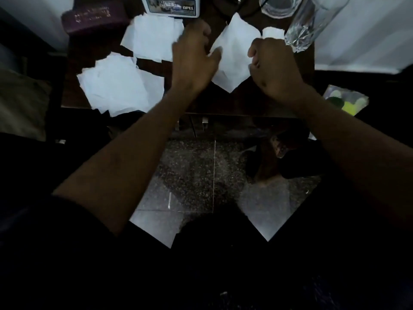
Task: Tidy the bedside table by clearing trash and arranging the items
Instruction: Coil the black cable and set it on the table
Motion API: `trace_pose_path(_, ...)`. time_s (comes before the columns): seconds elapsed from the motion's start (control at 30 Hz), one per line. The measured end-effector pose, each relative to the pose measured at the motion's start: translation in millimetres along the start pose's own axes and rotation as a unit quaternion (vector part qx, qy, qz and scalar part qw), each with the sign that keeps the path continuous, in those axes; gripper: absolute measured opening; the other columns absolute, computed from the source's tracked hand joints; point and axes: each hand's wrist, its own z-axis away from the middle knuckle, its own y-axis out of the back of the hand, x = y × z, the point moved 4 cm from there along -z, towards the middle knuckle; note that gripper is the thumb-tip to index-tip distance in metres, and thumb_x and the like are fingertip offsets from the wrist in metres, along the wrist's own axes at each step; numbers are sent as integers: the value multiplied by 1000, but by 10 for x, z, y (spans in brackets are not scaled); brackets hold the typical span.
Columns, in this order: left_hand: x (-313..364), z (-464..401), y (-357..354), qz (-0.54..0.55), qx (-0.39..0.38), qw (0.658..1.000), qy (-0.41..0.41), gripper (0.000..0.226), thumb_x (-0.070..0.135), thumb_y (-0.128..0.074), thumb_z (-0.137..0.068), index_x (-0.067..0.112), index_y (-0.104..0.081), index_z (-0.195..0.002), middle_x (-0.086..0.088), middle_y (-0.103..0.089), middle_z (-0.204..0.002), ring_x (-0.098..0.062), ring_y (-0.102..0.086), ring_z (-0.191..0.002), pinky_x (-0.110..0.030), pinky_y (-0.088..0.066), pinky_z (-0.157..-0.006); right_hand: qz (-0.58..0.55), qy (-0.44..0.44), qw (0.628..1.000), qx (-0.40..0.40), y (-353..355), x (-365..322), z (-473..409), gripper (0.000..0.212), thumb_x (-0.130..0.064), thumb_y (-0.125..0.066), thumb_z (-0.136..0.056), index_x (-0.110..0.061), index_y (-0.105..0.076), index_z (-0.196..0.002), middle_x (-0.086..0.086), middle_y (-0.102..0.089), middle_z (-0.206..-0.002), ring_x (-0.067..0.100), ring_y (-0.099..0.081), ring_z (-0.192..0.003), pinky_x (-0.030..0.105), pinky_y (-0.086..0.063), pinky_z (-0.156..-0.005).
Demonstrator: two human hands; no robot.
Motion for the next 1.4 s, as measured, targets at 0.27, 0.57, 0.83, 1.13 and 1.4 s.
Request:
trace_pose_path(0.27, 151, -152, -406, -53, -64, 988, 134, 46, 53, -74, -71, 22, -73, -105, 3, -70, -118, -22, -64, -119, -46, -42, -105, 27, 11, 1000, 3, -103, -7, 129, 35, -10, -51, -99, -2, -64, -130, 28, -55, -129, 45, -59, -116, 46, -50, -93)
trace_pose_path(0.57, 109, -17, -349, -4, -70, 985, 155, 19, 20, -75, -79, 15, -72, -98, -2, -73, -109, -21, -69, -101, -39, -55, -93, -59, 15, 998, 15, -143, -146, 324, 39, -6, -51, -93, -9, -69, -128, 21, -58, -126, 40, -62, -110, 45, -54, -90)
trace_pose_path(0.83, -117, 59, -77, 169, -60, 952, 248, 24, 11, -85, -81, 7, -69, -98, -2, -71, -104, -20, -69, -98, -30, -59, -84, -210, -125, 963, 111, -112, 37, 323, 24, -7, -61, -85, -12, -73, -105, 4, -74, -102, 16, -71, -93, 36, -59, -87)
trace_pose_path(1.13, -266, 602, -97, 520, -31, 750, 407, 42, -6, -75, -91, -12, -67, -132, -10, -82, -88, -22, -80, -73, -31, -66, -64, -638, -294, 712, -12, -392, -399, 476, 50, -50, -51, -109, -4, -64, -126, 15, -74, -118, 25, -76, -107, 36, -65, -92)
trace_pose_path(1.4, -259, 636, -110, 379, -55, 839, 386, 37, 5, -87, -82, 4, -70, -116, -7, -75, -104, -24, -74, -90, -27, -61, -60, -612, -260, 746, -18, -491, -487, 477, 34, -38, -61, -104, -11, -72, -124, 9, -79, -114, 25, -77, -107, 53, -63, -96)
